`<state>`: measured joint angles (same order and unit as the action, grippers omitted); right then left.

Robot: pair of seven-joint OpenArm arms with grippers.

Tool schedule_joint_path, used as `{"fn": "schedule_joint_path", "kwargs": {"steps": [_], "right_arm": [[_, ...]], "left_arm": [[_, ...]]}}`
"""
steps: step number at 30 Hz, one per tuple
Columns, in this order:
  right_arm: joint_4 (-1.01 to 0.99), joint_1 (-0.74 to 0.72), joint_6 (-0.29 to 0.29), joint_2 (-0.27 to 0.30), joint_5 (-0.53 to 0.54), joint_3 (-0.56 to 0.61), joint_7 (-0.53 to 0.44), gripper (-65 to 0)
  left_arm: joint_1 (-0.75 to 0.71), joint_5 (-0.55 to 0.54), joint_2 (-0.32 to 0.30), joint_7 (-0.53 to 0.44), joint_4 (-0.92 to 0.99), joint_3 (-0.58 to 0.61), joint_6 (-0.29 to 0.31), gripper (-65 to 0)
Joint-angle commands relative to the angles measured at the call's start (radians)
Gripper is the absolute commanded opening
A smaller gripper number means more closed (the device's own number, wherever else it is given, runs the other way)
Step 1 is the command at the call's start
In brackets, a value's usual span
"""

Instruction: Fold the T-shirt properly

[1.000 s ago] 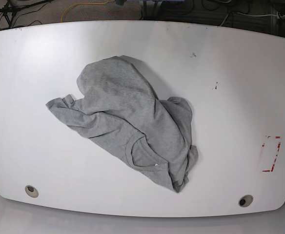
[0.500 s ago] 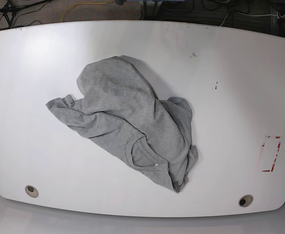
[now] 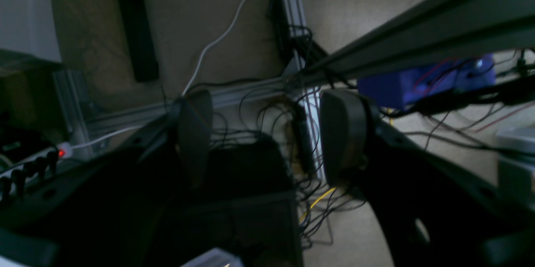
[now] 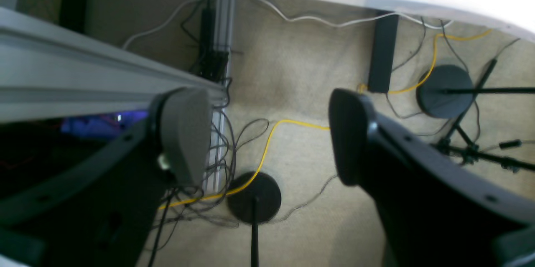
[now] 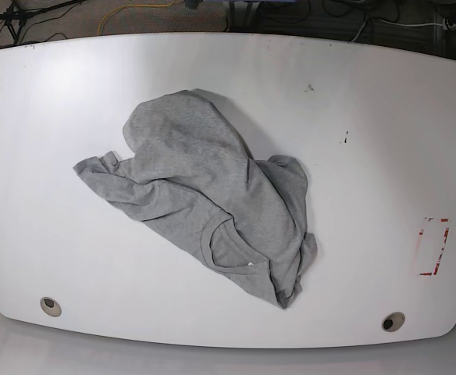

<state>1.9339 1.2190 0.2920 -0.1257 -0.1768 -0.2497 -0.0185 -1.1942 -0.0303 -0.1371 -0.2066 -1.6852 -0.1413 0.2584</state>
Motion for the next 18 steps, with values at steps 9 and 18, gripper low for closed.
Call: {"fn": "schedule_joint_path", "kwargs": {"steps": [9, 18], "right_arm": [[0.061, 0.041, 0.0, 0.001, 0.006, -0.013, 0.004, -23.3], [0.081, 0.057, 0.001, 0.002, 0.005, -0.014, -0.019, -22.9]], "left_arm": [[-0.019, -0.012, -0.024, -0.006, -0.04, -0.018, 0.0, -28.2], [-0.034, -0.019, -0.043, -0.003, -0.084, -0.041, 0.0, -28.1]]}}
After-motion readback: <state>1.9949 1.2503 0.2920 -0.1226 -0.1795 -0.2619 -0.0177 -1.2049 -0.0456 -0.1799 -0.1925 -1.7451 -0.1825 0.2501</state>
